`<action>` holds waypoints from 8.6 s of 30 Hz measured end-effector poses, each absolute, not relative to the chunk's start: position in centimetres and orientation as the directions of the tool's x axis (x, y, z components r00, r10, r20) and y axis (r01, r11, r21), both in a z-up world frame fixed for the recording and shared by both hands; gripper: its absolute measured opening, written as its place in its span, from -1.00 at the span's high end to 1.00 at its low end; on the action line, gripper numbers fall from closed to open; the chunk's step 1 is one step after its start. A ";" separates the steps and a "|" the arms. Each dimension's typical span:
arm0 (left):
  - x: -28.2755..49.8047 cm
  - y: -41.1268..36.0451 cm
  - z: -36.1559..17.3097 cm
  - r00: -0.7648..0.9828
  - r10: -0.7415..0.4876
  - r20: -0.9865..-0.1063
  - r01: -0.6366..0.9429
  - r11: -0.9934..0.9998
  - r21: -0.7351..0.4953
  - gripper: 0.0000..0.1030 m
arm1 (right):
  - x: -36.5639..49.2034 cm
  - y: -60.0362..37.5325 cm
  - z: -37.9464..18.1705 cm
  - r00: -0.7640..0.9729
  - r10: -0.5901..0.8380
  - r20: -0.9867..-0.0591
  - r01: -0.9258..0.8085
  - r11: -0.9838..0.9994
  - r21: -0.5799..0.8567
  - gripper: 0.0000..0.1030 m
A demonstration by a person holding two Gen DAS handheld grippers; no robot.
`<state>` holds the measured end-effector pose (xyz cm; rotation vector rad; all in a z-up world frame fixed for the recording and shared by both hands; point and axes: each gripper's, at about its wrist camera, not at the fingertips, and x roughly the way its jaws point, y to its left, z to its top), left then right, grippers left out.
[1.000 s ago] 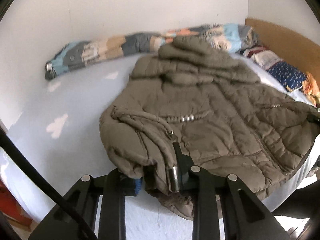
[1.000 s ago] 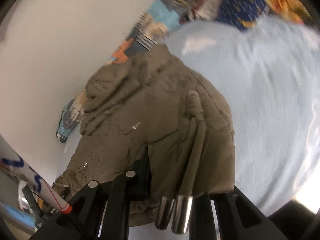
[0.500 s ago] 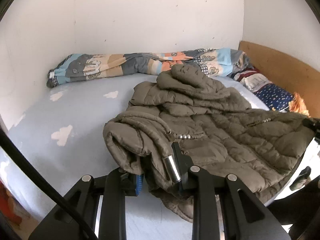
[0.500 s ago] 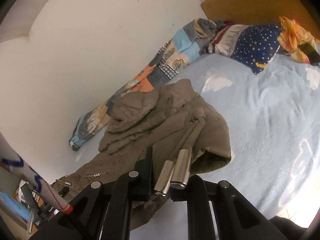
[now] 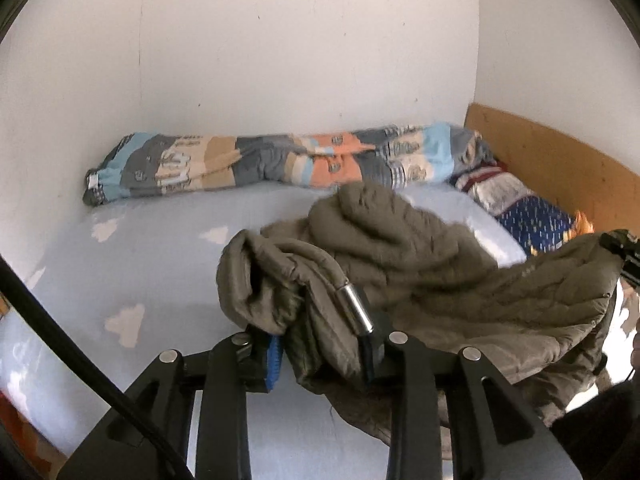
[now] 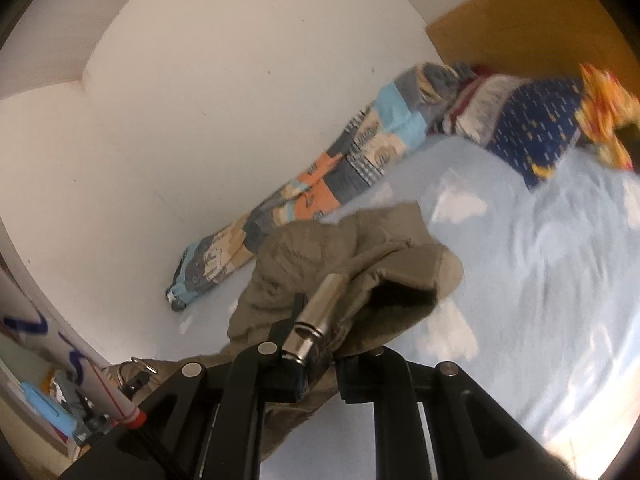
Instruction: Fold large clothes
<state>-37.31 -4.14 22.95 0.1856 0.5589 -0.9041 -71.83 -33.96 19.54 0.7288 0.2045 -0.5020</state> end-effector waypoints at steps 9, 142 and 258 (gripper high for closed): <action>-27.9 -9.6 29.8 0.596 -0.666 -0.449 0.699 0.705 -0.120 -0.61 | -64.5 -42.8 24.4 0.864 -0.385 -0.325 0.503 0.622 0.600 0.77; -21.7 -18.7 6.7 0.338 -0.500 -0.797 0.296 0.861 -0.414 -0.51 | -56.2 -60.1 0.2 0.663 -0.251 -0.706 0.745 0.128 0.654 0.43; -28.7 -28.0 10.2 0.598 -0.435 -0.673 0.690 0.707 0.155 -0.76 | -41.8 -44.9 5.2 0.472 -0.483 -0.737 0.701 0.713 -0.017 0.16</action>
